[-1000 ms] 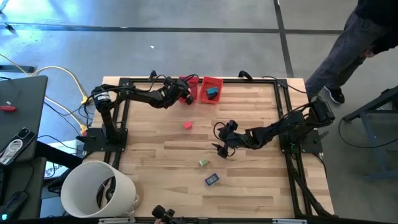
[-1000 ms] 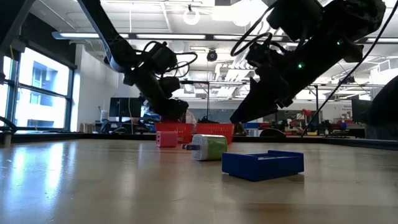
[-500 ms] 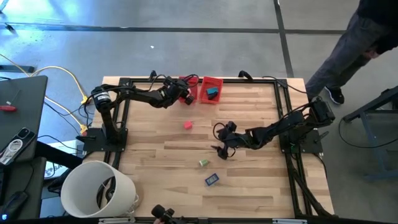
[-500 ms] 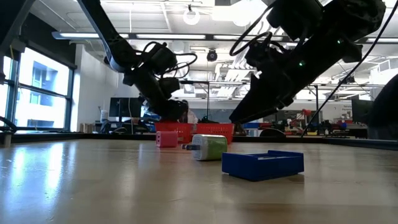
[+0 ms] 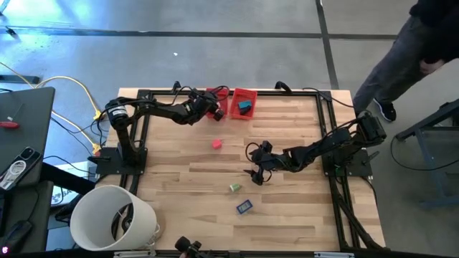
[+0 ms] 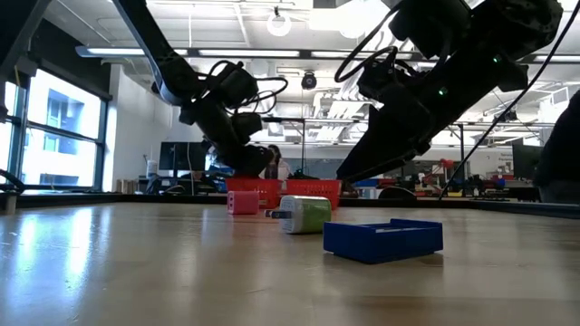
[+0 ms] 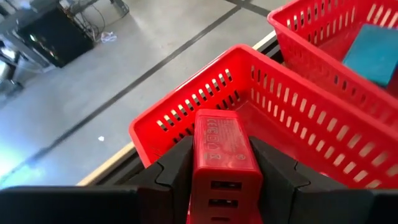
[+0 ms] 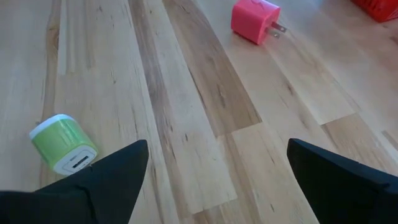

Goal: Pick & Place Office items
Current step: Put the red charger adapter into the left red basket, then put the pink charger adapter into the left red basket

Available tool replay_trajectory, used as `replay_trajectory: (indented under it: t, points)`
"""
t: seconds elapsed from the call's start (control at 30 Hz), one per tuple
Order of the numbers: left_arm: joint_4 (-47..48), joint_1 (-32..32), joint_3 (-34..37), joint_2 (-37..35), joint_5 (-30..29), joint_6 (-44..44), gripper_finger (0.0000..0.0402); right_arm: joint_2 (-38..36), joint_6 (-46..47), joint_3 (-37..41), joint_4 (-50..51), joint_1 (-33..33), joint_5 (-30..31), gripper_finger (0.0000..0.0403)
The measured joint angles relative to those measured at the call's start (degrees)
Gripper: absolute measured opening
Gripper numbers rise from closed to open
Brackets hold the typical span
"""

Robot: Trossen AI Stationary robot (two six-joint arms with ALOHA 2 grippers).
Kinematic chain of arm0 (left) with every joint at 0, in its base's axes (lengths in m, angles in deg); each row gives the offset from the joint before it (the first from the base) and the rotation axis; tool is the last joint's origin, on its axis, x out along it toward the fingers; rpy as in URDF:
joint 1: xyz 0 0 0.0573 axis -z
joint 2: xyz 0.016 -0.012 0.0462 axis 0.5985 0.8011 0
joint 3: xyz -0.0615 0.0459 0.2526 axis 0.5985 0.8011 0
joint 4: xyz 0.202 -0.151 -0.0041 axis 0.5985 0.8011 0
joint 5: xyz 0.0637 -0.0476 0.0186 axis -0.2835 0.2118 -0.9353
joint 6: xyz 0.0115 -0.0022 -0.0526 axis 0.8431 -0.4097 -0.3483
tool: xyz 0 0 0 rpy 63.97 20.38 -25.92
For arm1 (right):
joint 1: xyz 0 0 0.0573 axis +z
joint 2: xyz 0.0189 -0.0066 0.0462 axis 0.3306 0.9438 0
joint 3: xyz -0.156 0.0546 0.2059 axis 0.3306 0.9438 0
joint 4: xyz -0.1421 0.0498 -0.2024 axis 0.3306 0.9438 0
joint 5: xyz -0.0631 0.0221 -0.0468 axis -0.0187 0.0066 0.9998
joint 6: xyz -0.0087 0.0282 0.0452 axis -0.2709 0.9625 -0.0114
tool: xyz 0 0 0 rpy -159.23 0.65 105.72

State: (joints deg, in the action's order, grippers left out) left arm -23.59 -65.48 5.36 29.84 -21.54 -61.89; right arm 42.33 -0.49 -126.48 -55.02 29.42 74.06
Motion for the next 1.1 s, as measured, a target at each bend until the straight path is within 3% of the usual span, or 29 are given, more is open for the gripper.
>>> replay_trajectory:
  t: [0.3, 0.7, 1.0, 1.1]
  points:
    - [0.0, 0.0, 0.0, 0.0, 0.9, 0.7, 0.0135, 0.0, 0.0, 0.0, 0.0, 0.0, 0.0, 0.0372]
    - [0.0, 0.0, 0.0, 0.0, 2.9, 1.8, 0.023, 0.0, 0.2, 0.0, 0.0, 0.0, 0.0, 0.0372]
    - [-0.5, 2.9, 0.0, 0.0, 2.3, 20.8, 0.0237, 0.0, 0.2, 0.0, 0.0, 0.0, 0.0, 0.0372]
    - [-2.0, 4.7, 0.0, 0.0, -2.2, 24.2, 0.0237, 0.0, 0.2, 0.0, 0.1, 0.0, 0.0, 0.0372]
